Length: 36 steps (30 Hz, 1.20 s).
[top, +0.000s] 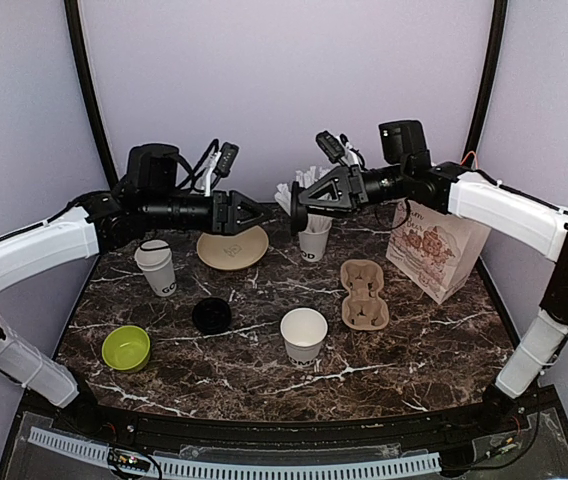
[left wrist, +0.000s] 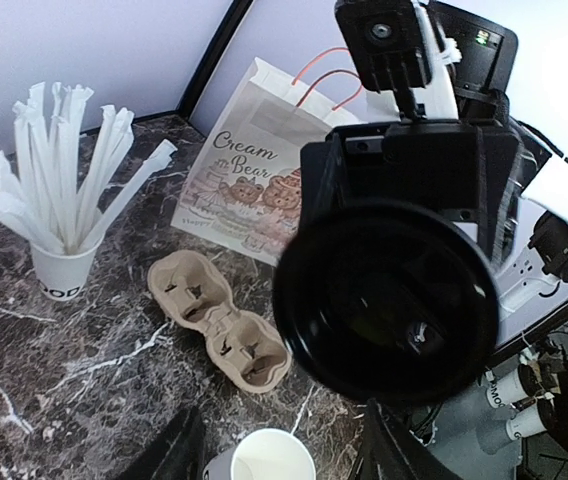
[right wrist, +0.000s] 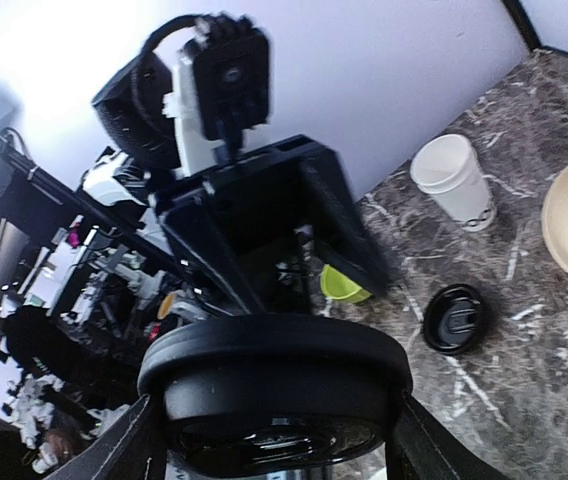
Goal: Pack the takeout coffee
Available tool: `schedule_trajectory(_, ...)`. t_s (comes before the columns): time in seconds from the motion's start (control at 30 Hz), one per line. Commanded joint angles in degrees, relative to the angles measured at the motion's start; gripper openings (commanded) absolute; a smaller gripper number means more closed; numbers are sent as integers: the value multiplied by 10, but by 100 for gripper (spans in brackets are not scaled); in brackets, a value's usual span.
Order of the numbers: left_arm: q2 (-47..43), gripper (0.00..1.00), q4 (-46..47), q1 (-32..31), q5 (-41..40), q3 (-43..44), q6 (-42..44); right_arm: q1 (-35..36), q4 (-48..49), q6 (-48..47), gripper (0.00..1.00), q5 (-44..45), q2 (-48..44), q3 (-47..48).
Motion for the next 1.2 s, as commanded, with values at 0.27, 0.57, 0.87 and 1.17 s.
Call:
schedule_trajectory(0.27,-22,55,-240,-184,-197,-83,138,-43,-286,-375,70,247,-114,18)
schedule_trajectory(0.57,5,74,-26,-283,-306,-229,164,-44,-326,-407,70,272,-154,-8)
schedule_trajectory(0.87,89,67,155,-285,-336,-279,185,-44,-351,-418,70,281,-146,3)
schedule_trajectory(1.17,163,52,206,-285,-348,-262,203,-44,-351,-421,70,279,-138,2)
